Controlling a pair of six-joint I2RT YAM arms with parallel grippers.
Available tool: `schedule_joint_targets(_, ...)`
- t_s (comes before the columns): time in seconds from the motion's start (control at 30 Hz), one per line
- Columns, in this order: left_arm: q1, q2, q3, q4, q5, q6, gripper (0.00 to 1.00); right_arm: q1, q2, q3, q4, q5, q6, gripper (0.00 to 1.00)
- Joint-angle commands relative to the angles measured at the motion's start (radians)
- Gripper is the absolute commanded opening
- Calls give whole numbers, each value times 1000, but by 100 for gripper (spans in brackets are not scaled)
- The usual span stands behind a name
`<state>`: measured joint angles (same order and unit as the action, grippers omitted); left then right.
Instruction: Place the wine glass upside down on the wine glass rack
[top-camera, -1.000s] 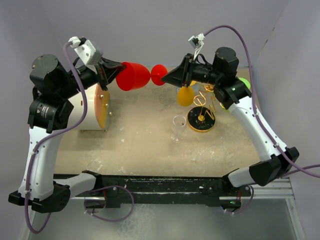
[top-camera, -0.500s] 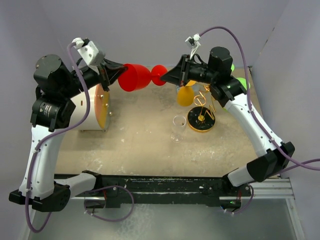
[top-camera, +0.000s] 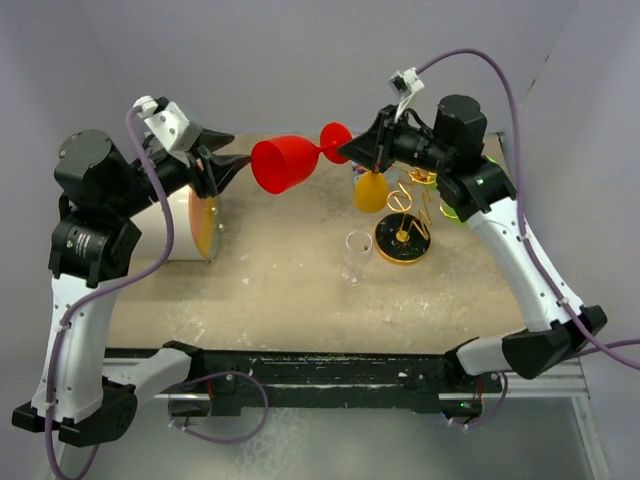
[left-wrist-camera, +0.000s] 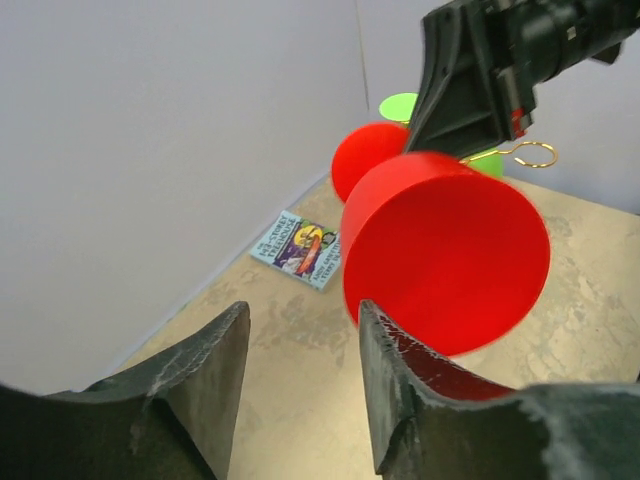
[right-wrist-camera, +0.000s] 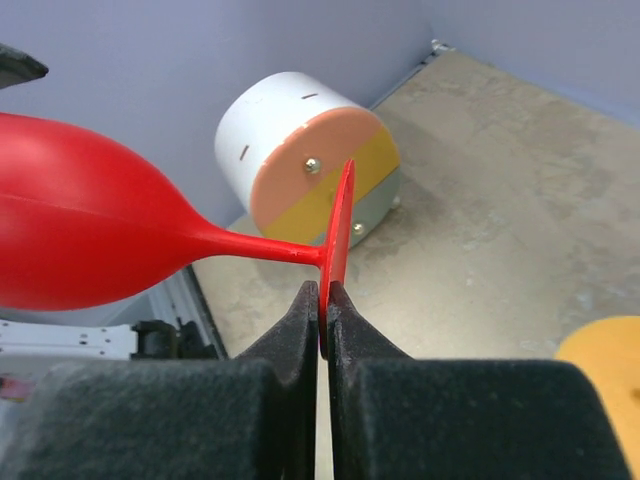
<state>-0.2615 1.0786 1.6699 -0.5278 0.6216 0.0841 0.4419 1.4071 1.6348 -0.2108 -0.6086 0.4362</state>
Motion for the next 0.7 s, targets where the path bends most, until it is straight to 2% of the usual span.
schedule_joint_targets(0.0,28,-70,-21,-37,-74,50,55,-7,-79,89,-102,133,-231,0)
schedule_joint_targets(0.17,106,-142,-85,-63,-150,17,86,-6,-128,94,-221,240,-506,0)
schedule_joint_targets(0.27,155,-175,-127,-63,-149,-10,98,6,-162,82,-265,294,-631,0)
schedule_joint_targets(0.4,195,-182,-168,-87,-105,-19,99,33,-194,49,-280,412,-754,0)
schedule_joint_targets(0.5,199,-133,-170,-174,-89,53,99,65,-212,27,-278,490,-818,0)
schedule_joint_targets(0.67,199,-84,-173,-324,-174,145,99,188,-221,-38,-269,690,-928,0)
